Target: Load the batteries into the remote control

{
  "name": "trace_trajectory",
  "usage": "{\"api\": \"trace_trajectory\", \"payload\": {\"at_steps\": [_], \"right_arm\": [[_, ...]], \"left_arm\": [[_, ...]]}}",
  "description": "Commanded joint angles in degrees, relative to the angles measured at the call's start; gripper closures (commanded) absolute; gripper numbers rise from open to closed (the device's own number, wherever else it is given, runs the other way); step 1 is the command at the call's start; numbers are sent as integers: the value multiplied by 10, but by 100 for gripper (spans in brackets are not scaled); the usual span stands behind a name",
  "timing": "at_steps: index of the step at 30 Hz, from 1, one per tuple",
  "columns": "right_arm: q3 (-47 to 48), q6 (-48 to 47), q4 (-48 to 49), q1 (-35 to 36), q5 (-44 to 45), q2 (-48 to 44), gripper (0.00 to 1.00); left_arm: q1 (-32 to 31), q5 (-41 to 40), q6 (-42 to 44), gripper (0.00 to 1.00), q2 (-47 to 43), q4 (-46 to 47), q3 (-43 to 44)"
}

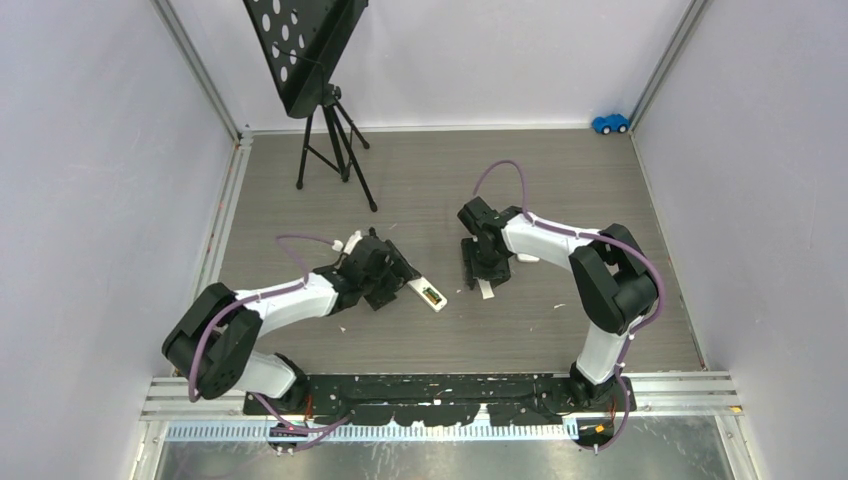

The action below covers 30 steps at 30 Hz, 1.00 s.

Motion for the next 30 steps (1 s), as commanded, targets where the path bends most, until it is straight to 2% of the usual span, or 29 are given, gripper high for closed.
{"api": "trace_trajectory", "payload": {"at_steps": [1,5,11,16,20,24,30], "right_arm": [[-29,5,-25,4,48,34,44],[-34,13,-27,7,53,41,46],[-50,29,-12,7,56,41,65],[-64,37,22,8,79,26,67],[-80,32,45,13,83,-9,67],[-93,23,58,15,76,-49,67],[-119,9,91,25,46,-89,66]], "left_arm": [[-7,-41,80,15,-22,-135,31],[-8,-50,104,12,-62,-120,11],[-7,-31,175,8,-138,-29,-21],[-7,12,235,6,-173,19,-15],[1,81,257,7,-156,10,25],[11,140,256,12,-118,10,52],[16,217,243,26,-48,28,84]]}}
